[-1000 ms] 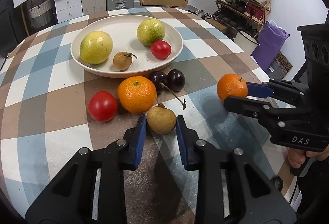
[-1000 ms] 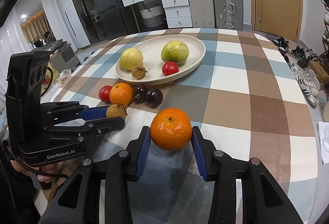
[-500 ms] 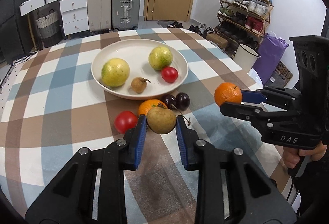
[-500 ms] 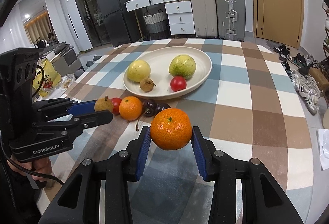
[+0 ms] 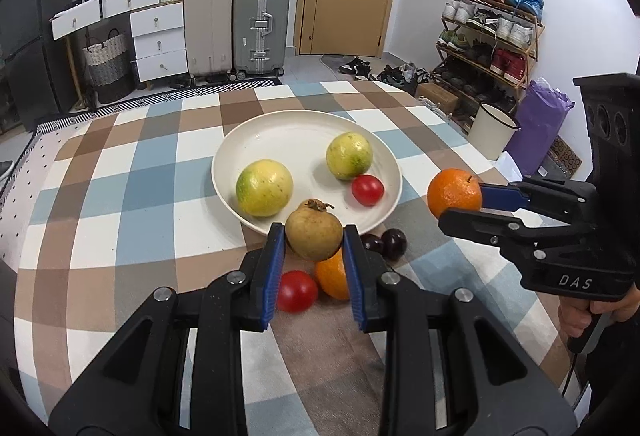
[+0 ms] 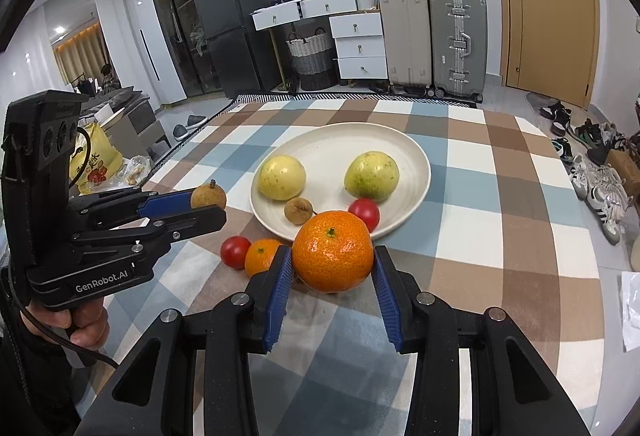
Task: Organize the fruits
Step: 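Carry both fruits over the white plate and open both tools to release them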
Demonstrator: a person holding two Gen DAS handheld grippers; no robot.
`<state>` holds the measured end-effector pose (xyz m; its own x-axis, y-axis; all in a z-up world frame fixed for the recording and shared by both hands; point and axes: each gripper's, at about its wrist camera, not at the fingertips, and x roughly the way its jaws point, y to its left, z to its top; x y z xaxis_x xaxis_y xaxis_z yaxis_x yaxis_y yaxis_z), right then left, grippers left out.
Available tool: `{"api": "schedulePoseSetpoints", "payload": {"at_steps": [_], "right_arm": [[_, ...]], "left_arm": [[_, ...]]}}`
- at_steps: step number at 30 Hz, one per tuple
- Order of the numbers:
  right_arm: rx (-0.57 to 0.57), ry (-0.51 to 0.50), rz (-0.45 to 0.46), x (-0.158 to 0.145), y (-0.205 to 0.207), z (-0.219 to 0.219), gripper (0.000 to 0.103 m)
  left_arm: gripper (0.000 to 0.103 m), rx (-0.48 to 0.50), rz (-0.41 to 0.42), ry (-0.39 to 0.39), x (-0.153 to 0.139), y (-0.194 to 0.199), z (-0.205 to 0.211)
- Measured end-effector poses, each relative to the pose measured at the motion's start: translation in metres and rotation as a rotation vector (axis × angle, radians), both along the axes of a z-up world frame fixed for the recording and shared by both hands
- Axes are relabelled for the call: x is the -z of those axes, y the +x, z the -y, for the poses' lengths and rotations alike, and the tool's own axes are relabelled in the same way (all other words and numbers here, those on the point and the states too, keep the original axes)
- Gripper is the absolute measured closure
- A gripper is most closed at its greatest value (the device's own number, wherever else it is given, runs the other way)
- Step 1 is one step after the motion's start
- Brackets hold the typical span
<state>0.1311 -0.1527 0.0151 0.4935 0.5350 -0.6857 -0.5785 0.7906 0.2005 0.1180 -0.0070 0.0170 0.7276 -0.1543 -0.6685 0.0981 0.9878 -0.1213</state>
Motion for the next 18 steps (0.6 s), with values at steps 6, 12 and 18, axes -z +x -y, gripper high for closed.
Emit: {"api": "schedulePoseSetpoints", "payload": {"at_steps": [6,12,18], "right_arm": [[0.014,0.007,-0.008,0.004,0.016,-0.013,0.062],[-0.002,-0.004,-0.025,0.012,0.03,-0.027,0.062],[-0.007,-0.014,-0.042,0.024,0.045,-0.038,0.062]], "left_arm": [[0.077,-0.005,-0.011,0.008,0.005,0.017,-0.004],[0.077,-0.012,-0.037,0.008,0.018,0.034,-0.009],[0.077,-0.01,-0.064,0.007,0.031,0.05,-0.013]]}}
